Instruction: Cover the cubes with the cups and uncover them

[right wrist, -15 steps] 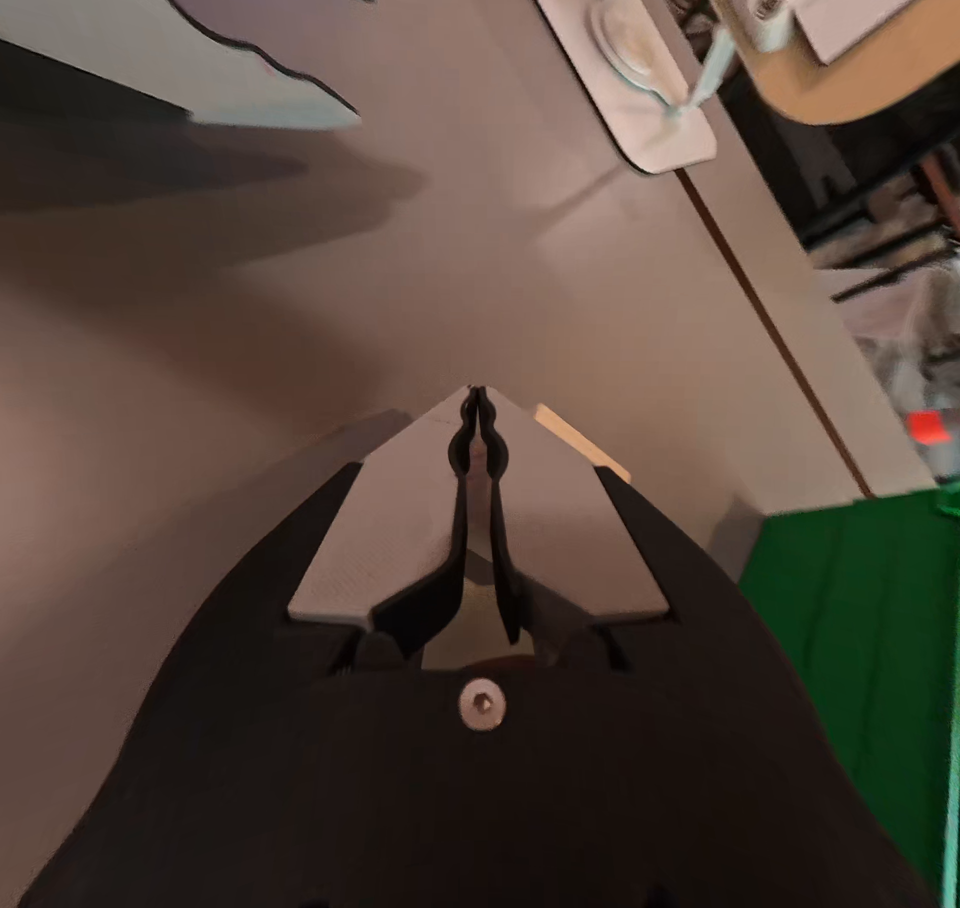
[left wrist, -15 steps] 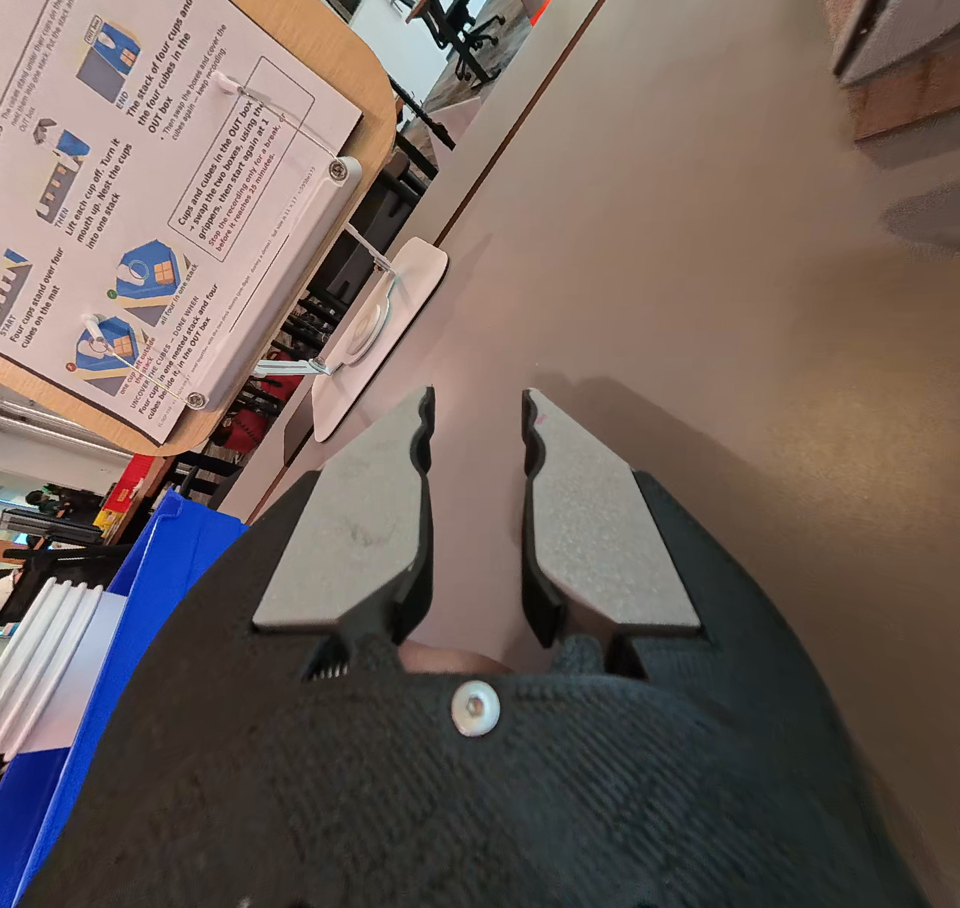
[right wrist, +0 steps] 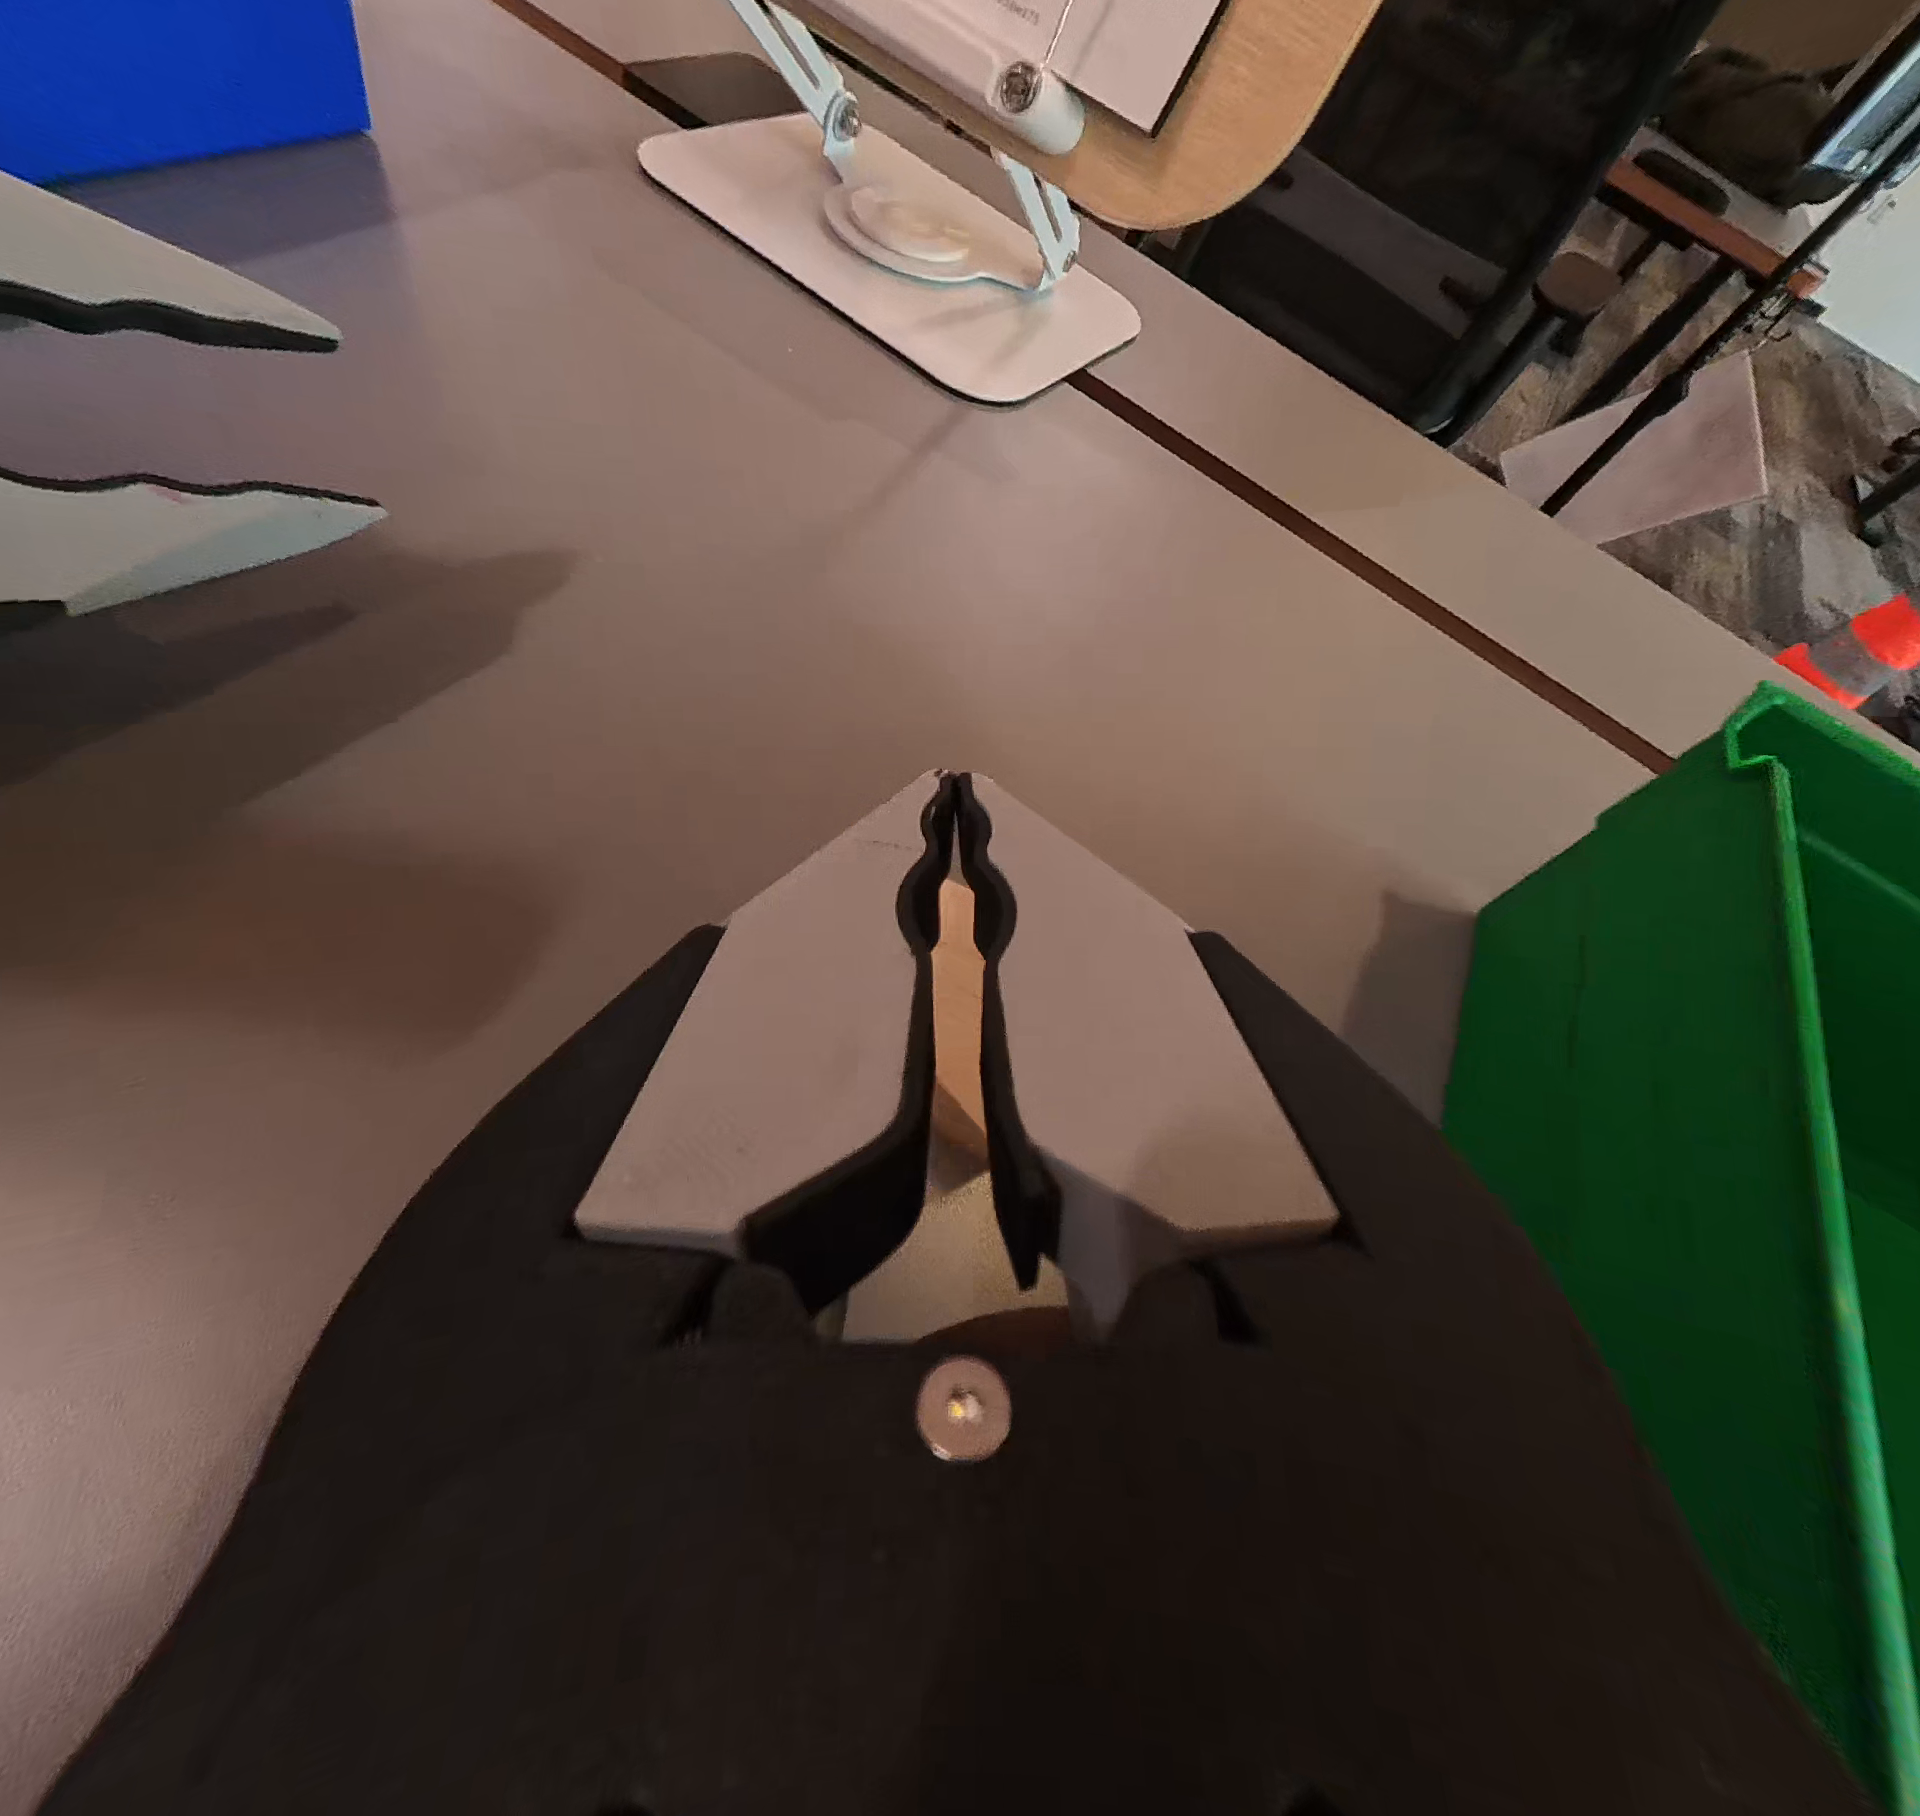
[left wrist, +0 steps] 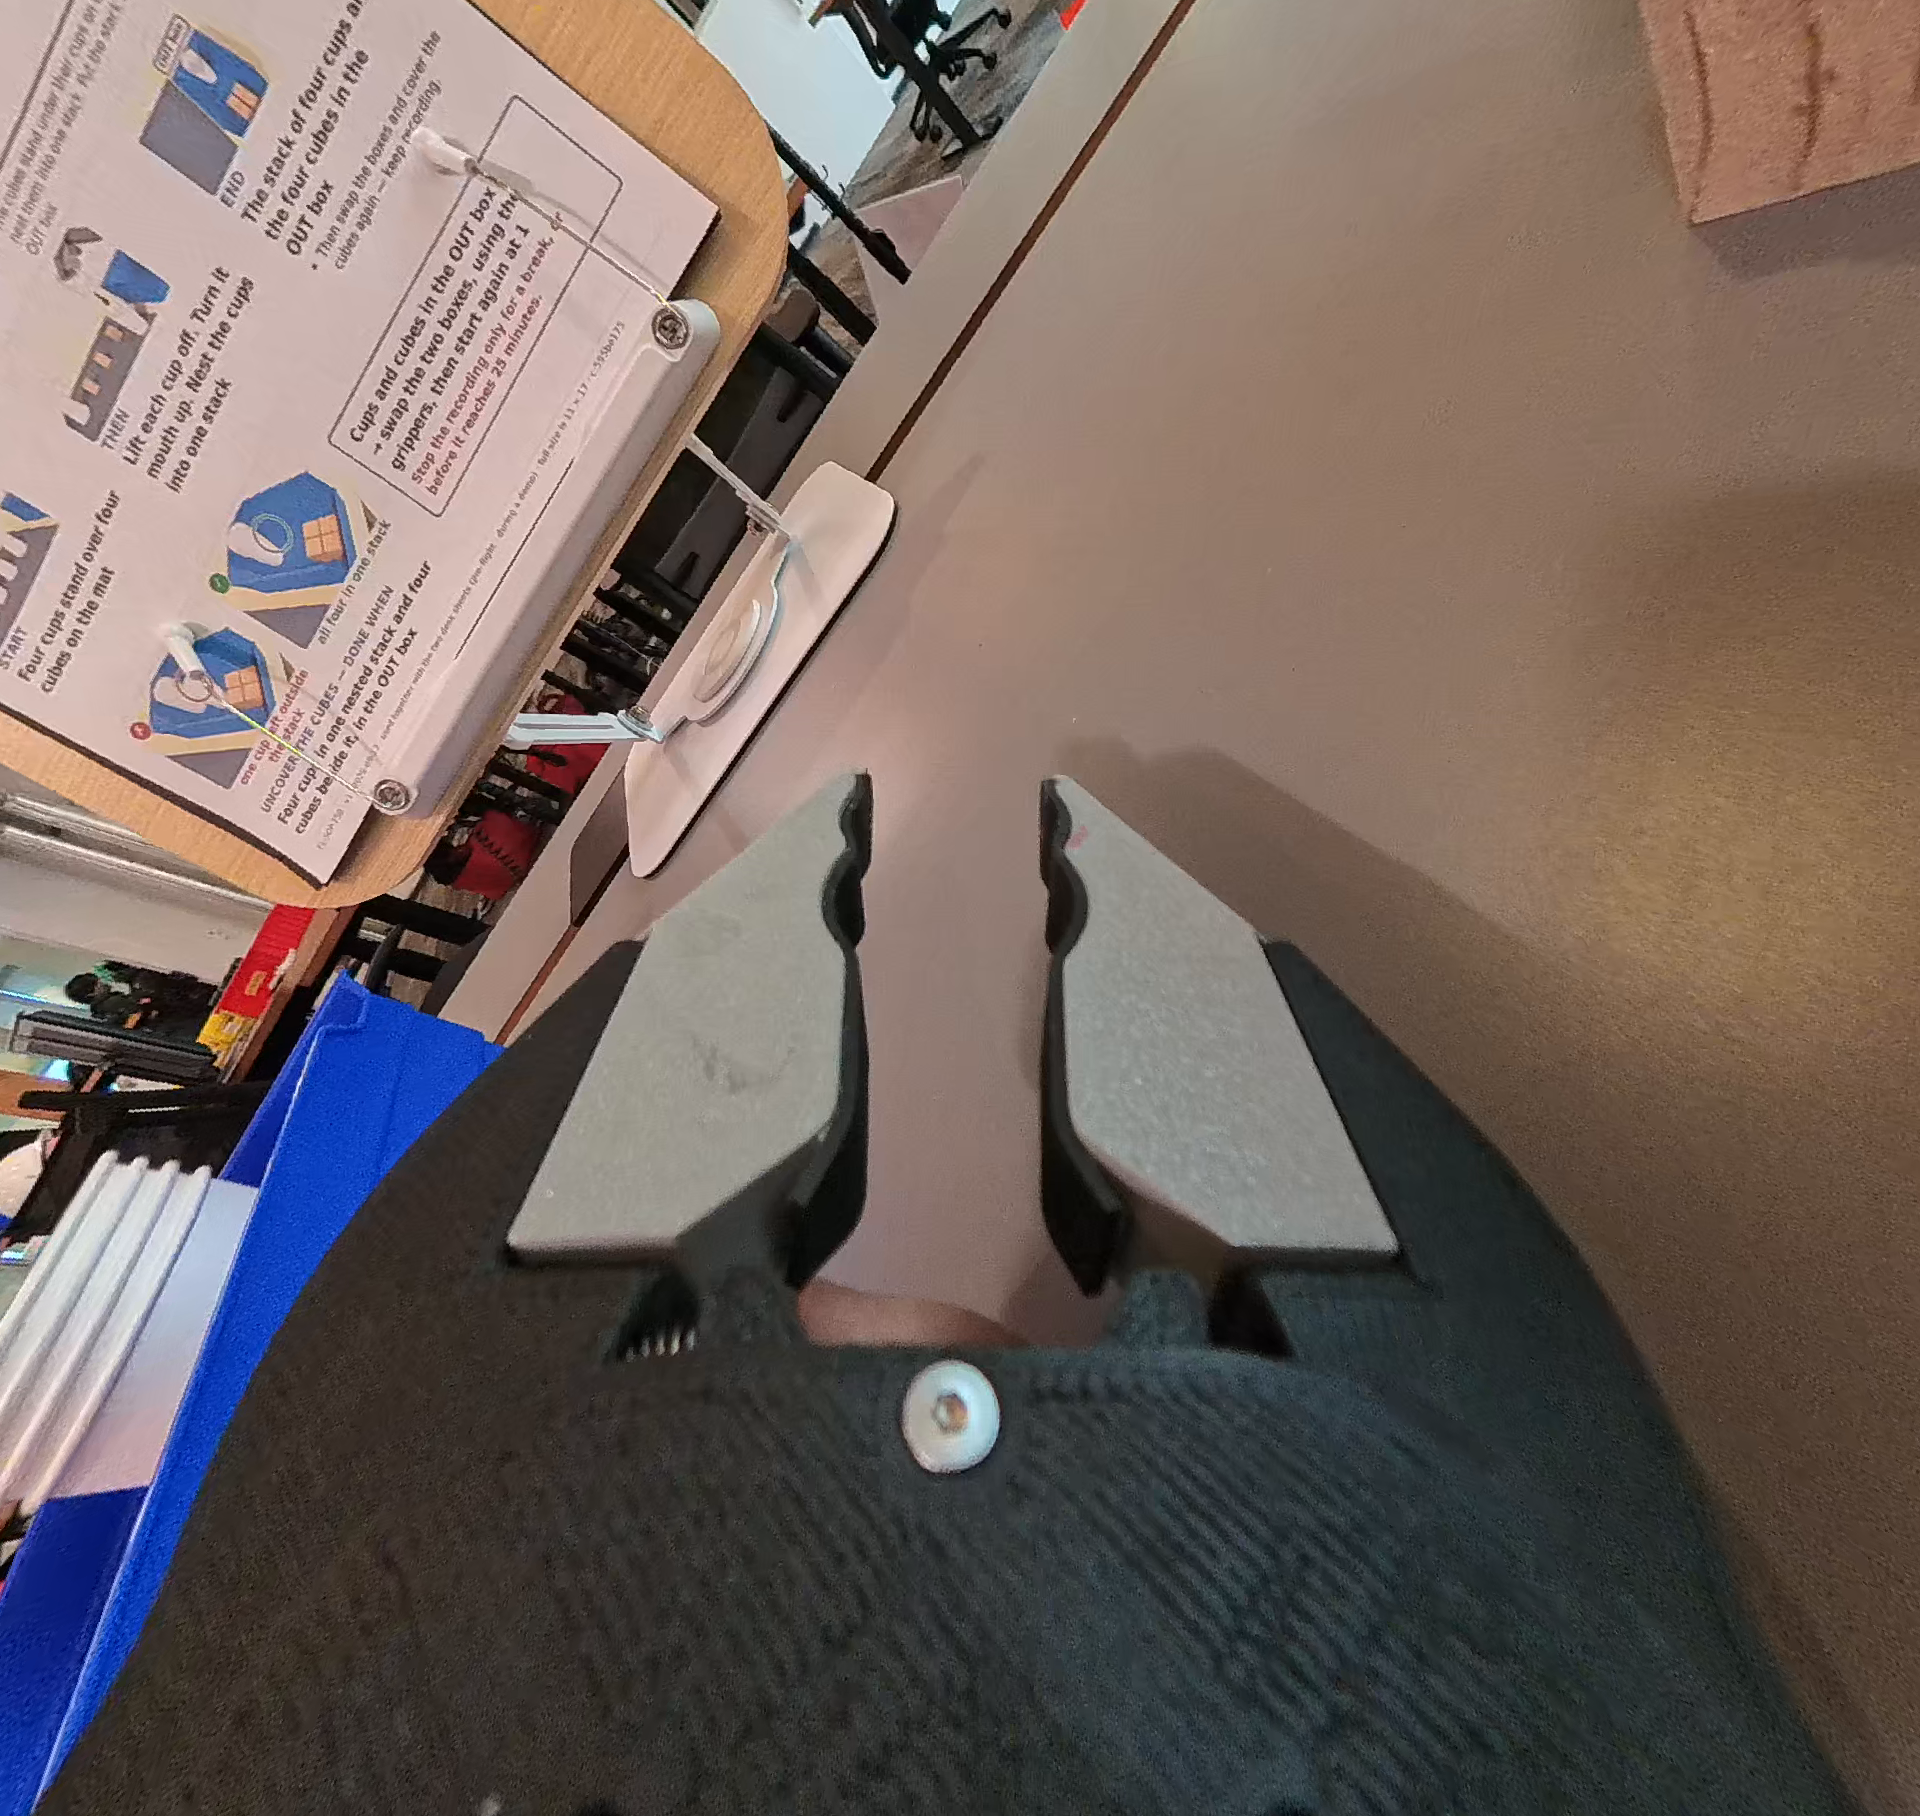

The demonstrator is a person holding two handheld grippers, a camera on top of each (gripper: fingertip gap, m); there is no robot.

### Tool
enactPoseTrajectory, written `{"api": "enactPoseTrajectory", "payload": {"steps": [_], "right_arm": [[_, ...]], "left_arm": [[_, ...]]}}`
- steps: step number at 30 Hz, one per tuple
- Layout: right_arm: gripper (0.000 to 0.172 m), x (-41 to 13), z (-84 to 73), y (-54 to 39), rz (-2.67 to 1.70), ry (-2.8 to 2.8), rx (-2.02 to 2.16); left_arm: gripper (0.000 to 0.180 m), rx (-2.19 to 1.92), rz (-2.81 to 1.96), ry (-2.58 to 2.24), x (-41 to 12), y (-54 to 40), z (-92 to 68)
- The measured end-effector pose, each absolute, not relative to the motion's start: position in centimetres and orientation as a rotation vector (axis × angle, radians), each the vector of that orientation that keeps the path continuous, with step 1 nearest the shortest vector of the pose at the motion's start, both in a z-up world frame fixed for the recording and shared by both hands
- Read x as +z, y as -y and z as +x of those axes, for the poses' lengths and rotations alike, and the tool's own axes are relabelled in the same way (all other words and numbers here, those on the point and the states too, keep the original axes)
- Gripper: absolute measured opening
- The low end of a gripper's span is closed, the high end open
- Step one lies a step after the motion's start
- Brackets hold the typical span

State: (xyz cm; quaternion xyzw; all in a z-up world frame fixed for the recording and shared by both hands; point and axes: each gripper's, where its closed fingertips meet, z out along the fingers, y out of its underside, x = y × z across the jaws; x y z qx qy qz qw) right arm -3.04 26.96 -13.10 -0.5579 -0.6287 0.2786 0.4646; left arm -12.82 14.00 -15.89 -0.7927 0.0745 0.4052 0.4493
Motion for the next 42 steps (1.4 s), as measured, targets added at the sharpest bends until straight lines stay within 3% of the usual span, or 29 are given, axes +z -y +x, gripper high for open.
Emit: {"api": "enactPoseTrajectory", "payload": {"steps": [9,21,25,42], "right_arm": [[0.000,-15.3,-3.3,-27.8,-1.438,1.596,0.600],[0.000,-15.2,-0.5,-26.9,-1.502,1.678,0.582],[0.000,-12.4,-1.9,-26.7,-1.416,1.528,0.646],[0.000,-14.3,-2.0,-29.5,-1.643,1.416,0.640]], "left_arm": [[0.030,1.005,-1.961,-0.189,-15.9,-14.0,-12.7],[0.030,0.998,-1.967,-0.197,-16.0,-14.0,-12.6],[0.030,0.992,-1.972,-0.197,-16.1,-14.0,-12.6],[0.029,1.017,-1.981,-0.206,-16.3,-14.0,-12.5]]}}
